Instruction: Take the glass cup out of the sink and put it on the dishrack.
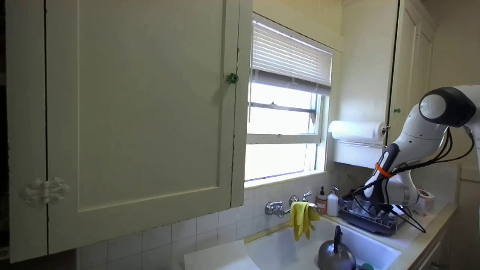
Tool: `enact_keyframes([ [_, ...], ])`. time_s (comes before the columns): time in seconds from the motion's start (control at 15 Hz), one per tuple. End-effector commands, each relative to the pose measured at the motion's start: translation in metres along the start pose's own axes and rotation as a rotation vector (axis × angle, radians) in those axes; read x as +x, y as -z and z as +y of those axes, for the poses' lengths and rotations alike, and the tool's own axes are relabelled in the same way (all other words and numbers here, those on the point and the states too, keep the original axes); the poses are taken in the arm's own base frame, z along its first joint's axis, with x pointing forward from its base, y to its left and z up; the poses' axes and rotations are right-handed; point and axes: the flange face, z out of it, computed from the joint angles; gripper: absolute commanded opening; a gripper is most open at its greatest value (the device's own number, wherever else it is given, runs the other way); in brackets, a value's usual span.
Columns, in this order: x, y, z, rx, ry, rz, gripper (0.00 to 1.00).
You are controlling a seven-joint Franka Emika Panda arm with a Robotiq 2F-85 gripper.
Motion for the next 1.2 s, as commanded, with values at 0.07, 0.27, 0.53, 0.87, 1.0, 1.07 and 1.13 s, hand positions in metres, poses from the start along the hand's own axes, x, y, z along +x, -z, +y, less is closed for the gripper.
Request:
enact_keyframes([
  [0.07, 0.036, 0.019, -0.029, 0.103, -0.096, 0.174, 0.02],
  [0.27, 0.064, 0.027, -0.038, 0.12, -0.198, 0.247, 0.02],
  [0.53, 0.119, 0.035, -0.036, 0.117, -0.367, 0.282, 0.02],
  [0.87, 0.121, 0.032, -0.032, 0.111, -0.373, 0.294, 0.02],
  [1.0, 0.142, 0.031, -0.021, 0.085, -0.406, 0.293, 0.02],
  [1.07, 0.151, 0.029, -0.014, 0.064, -0.41, 0.294, 0.02],
  [1.13, 0.164, 0.026, -0.006, 0.041, -0.42, 0.271, 0.02],
])
